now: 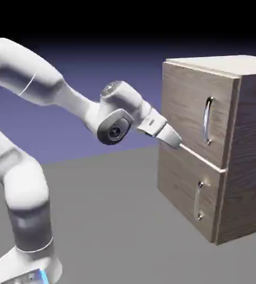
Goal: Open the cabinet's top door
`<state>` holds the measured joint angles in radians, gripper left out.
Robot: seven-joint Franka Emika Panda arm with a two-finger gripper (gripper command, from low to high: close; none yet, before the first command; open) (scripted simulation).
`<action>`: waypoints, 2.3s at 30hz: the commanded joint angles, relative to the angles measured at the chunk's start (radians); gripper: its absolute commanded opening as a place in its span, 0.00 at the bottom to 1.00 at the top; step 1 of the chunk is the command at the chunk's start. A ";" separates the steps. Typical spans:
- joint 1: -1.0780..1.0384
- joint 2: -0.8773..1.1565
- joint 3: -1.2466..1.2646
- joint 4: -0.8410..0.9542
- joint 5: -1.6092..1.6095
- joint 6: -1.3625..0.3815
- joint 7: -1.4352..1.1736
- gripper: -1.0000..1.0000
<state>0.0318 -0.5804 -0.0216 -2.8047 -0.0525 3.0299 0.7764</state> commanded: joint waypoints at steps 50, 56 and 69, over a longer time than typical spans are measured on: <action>0.822 -0.432 -0.894 0.219 -2.175 -0.293 1.468 0.50; 0.921 -0.484 -1.001 0.245 -2.435 -0.328 1.644 0.50; 1.162 -0.526 -1.202 0.369 -2.803 -0.388 1.886 0.50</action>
<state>1.1937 -1.1062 -1.2236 -2.4361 -2.8550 2.6419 2.6628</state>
